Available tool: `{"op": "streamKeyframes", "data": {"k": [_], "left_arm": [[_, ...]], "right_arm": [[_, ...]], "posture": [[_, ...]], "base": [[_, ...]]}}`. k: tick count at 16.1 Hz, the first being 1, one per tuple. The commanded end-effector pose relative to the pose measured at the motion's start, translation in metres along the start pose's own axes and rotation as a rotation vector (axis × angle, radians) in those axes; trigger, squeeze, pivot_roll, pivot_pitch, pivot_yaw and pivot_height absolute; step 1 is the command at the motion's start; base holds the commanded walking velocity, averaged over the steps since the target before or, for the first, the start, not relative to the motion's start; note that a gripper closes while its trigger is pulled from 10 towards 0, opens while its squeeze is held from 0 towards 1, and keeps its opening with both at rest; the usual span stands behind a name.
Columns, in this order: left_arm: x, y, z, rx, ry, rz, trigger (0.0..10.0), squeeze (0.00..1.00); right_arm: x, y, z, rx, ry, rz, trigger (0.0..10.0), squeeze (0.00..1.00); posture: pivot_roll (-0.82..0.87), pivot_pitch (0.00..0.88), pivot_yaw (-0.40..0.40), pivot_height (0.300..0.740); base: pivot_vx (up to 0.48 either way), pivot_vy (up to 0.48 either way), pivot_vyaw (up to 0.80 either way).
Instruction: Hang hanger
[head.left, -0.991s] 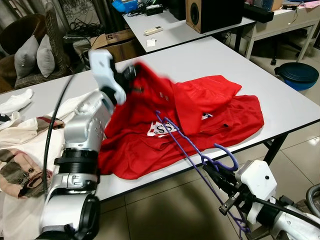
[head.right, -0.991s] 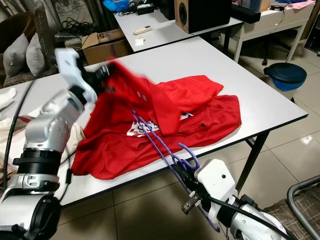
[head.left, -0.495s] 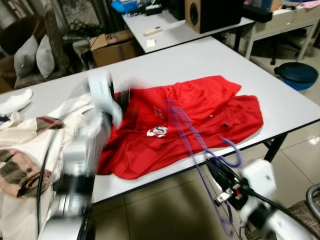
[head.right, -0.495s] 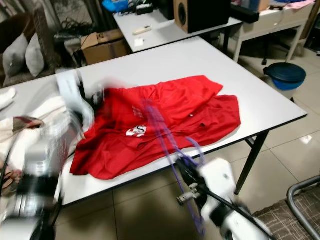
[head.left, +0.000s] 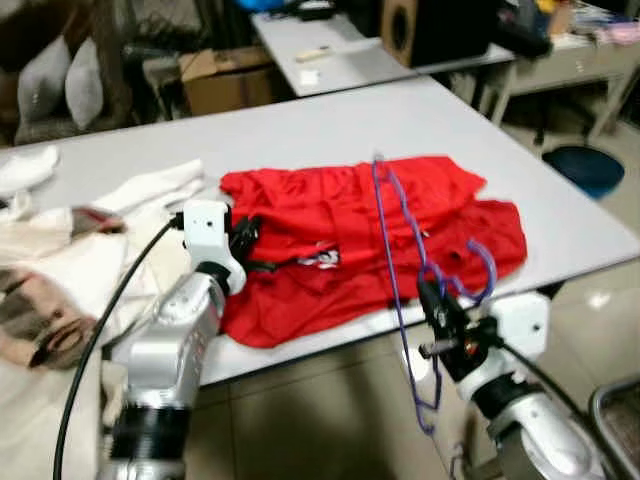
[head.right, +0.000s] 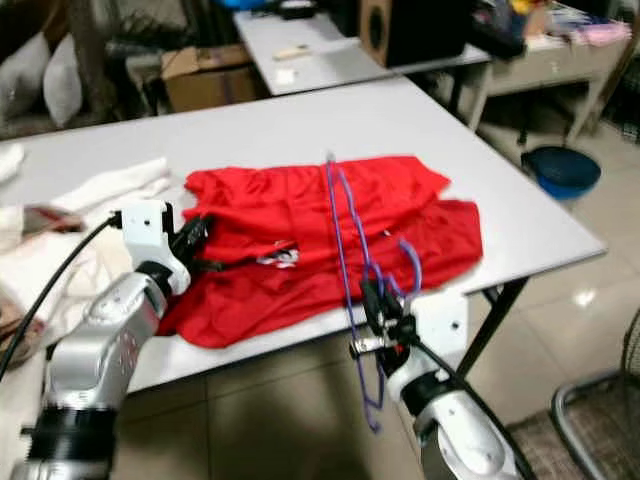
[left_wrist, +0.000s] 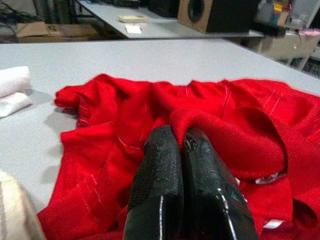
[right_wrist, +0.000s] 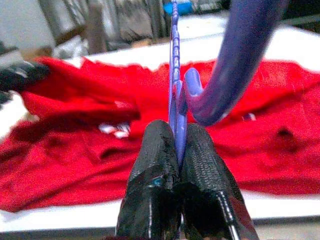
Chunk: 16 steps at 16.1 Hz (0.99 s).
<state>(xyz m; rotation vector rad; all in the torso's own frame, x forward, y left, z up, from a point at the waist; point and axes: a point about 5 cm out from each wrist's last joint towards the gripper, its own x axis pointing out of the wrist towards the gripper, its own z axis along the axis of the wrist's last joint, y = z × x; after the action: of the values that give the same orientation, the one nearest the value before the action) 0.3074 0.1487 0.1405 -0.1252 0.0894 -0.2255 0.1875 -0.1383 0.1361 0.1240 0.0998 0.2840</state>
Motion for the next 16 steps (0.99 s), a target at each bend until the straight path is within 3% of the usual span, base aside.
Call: {"op": "streamKeyframes", "data": {"k": [1, 2, 3, 4, 5, 6, 9, 10, 11, 13, 16], "left_arm": [[0.004, -0.01, 0.01, 0.019, -0.033, -0.01, 10.0, 0.0], [0.006, -0.012, 0.01, 0.017, -0.041, -0.015, 10.0, 0.0], [0.006, -0.016, 0.014, 0.011, -0.056, -0.032, 10.0, 0.0], [0.01, -0.02, 0.023, 0.014, -0.077, -0.05, 10.0, 0.0], [0.016, -0.024, 0.028, 0.023, -0.088, -0.05, 10.0, 0.0], [0.02, -0.03, 0.034, 0.023, -0.106, -0.072, 10.0, 0.0], [0.032, -0.037, 0.052, 0.007, -0.158, -0.091, 10.0, 0.0], [0.046, -0.043, 0.079, -0.02, -0.236, -0.101, 10.0, 0.0], [0.05, -0.044, 0.088, -0.025, -0.26, -0.105, 10.0, 0.0], [0.069, -0.054, 0.157, -0.039, -0.43, -0.153, 10.0, 0.0], [0.065, -0.059, 0.191, -0.042, -0.526, -0.19, 10.0, 0.0]], "right_arm": [[0.005, -0.01, 0.008, 0.015, -0.043, -0.053, 10.0, 0.0], [0.007, -0.013, 0.009, 0.021, -0.058, -0.065, 10.0, 0.0], [0.008, -0.016, 0.013, 0.015, -0.069, -0.098, 10.0, 0.0], [0.011, -0.017, 0.022, 0.031, -0.097, -0.103, 10.0, 0.0], [0.015, -0.018, 0.024, 0.011, -0.1, -0.074, 10.0, 0.0], [0.014, -0.019, 0.023, -0.036, -0.093, -0.065, 10.0, 0.0], [0.016, -0.019, 0.032, -0.039, -0.133, -0.078, 10.0, 0.0], [0.017, -0.021, 0.033, -0.043, -0.142, -0.088, 10.0, 0.0], [0.017, -0.021, 0.033, -0.043, -0.144, -0.091, 10.0, 0.0], [0.022, -0.02, 0.034, -0.054, -0.152, -0.076, 10.0, 0.0], [0.022, -0.019, 0.034, -0.06, -0.158, -0.078, 10.0, 0.0]], "posture": [[0.0, 0.016, 0.085, 0.74], [0.0, 0.054, 0.07, 0.74], [-0.02, 0.0, 0.072, 0.74], [-0.01, 0.009, 0.065, 0.74], [-0.01, 0.055, 0.053, 0.74], [-0.03, 0.007, 0.075, 0.74], [-0.04, 0.0, 0.086, 0.74], [-0.04, 0.0, 0.087, 0.74], [-0.04, 0.0, 0.087, 0.74], [-0.03, 0.0, 0.103, 0.74], [-0.03, 0.0, 0.113, 0.74]], "base": [[0.0, 0.0, 0.0], [0.0, 0.0, 0.0], [0.0, 0.0, 0.0], [0.0, 0.0, 0.0], [0.0, 0.0, 0.0], [0.0, 0.0, 0.0], [0.0, 0.0, 0.0], [0.0, 0.0, 0.0], [0.0, 0.0, 0.0], [0.0, 0.0, 0.0], [-0.084, 0.0, 0.0]]}}
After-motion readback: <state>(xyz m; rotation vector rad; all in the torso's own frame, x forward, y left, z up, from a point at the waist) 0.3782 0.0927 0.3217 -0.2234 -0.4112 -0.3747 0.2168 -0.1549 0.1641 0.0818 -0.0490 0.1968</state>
